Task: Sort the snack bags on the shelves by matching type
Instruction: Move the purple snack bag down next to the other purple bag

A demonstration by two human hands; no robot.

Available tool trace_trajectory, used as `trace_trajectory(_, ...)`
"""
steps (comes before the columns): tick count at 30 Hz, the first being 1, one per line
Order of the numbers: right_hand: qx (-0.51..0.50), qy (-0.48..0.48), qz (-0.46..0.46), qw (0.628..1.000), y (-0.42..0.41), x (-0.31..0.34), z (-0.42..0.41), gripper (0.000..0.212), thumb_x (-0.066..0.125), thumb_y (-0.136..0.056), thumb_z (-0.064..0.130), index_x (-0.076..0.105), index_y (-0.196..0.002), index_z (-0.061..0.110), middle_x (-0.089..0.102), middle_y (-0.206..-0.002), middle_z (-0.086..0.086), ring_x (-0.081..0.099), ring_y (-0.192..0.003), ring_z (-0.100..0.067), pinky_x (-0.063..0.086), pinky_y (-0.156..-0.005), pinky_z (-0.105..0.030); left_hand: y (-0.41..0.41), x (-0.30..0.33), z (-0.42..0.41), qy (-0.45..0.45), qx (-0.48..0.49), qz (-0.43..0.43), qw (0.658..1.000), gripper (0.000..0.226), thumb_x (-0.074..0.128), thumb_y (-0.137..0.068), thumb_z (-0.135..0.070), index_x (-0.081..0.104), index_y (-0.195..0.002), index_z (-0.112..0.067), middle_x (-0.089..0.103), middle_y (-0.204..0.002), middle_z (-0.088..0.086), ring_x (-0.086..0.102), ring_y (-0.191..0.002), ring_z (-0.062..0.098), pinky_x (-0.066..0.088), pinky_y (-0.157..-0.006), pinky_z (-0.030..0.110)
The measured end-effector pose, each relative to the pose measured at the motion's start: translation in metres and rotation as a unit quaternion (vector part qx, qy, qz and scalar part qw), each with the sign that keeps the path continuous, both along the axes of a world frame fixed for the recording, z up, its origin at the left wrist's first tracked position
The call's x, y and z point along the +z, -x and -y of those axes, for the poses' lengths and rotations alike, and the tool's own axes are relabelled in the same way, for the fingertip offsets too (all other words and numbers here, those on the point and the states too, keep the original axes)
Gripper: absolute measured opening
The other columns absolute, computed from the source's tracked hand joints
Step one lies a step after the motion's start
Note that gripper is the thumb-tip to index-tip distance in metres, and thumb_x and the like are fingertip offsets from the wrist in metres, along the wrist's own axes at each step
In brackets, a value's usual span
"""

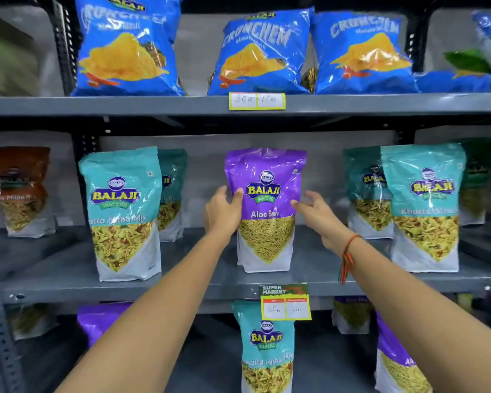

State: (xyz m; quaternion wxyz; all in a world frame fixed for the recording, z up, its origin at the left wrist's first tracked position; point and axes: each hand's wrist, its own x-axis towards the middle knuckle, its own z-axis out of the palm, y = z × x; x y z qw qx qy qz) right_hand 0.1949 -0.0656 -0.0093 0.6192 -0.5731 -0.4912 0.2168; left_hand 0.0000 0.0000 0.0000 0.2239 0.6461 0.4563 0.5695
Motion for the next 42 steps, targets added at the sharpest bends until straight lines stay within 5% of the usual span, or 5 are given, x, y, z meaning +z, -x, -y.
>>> trace_trajectory(6,0.017,-0.042,-0.083,0.996,0.005,-0.022,-0.028,0.013,0.061,-0.094,0.018,0.064,-0.106,0.014,0.068,-0.085,0.002,0.062,-0.054,0.009,0.044,-0.048,-0.007,-0.015,-0.028,-0.023,-0.003,-0.035,0.087,0.996,0.044,0.049,-0.082,-0.059,0.067,-0.082,-0.019,0.074,-0.083,0.001,0.068,-0.079,0.023,0.055,-0.076,0.040)
trace_trajectory(13,-0.004,-0.092,-0.074,0.993,0.005,-0.022,-0.037,0.014,0.066,-0.090,0.014,0.070,-0.077,0.015,0.073,-0.069,0.008,0.066,-0.055,0.003,0.052,-0.057,-0.014,-0.020,-0.030,-0.027,-0.025,0.007,0.140,0.990,0.030,0.059,-0.087,-0.045,0.064,-0.068,-0.023,0.066,-0.065,-0.003,0.057,-0.063,0.017,0.045,-0.065,0.032)
trace_trajectory(22,0.029,-0.142,-0.064,0.987,0.045,-0.013,0.002,0.018,0.065,-0.090,0.009,0.071,-0.102,-0.003,0.075,-0.082,-0.002,0.069,-0.066,-0.003,0.055,-0.064,-0.015,0.018,-0.021,0.012,-0.030,0.021,0.206,0.978,0.026,0.063,-0.088,-0.034,0.064,-0.064,-0.022,0.059,-0.059,-0.006,0.049,-0.056,0.011,0.040,-0.063,0.029)
trace_trajectory(31,0.098,-0.142,-0.092,0.981,0.120,-0.017,0.085,0.008,0.065,-0.090,0.011,0.072,-0.087,0.012,0.076,-0.076,0.004,0.067,-0.063,-0.002,0.053,-0.060,-0.015,0.100,-0.021,0.111,-0.109,0.062,0.205,0.971,0.033,0.065,-0.086,-0.032,0.058,-0.055,-0.023,0.047,-0.047,-0.011,0.037,-0.044,-0.001,0.034,-0.053,0.026)
trace_trajectory(42,0.178,-0.008,-0.088,0.980,0.185,-0.138,0.127,0.009,0.067,-0.089,0.010,0.075,-0.091,0.013,0.077,-0.084,-0.002,0.070,-0.072,-0.007,0.057,-0.072,-0.020,0.184,-0.153,0.171,-0.050,0.109,0.177,0.977,0.027,0.066,-0.088,-0.028,0.069,-0.070,-0.009,0.056,-0.057,-0.008,0.045,-0.052,-0.004,0.040,-0.059,0.022)
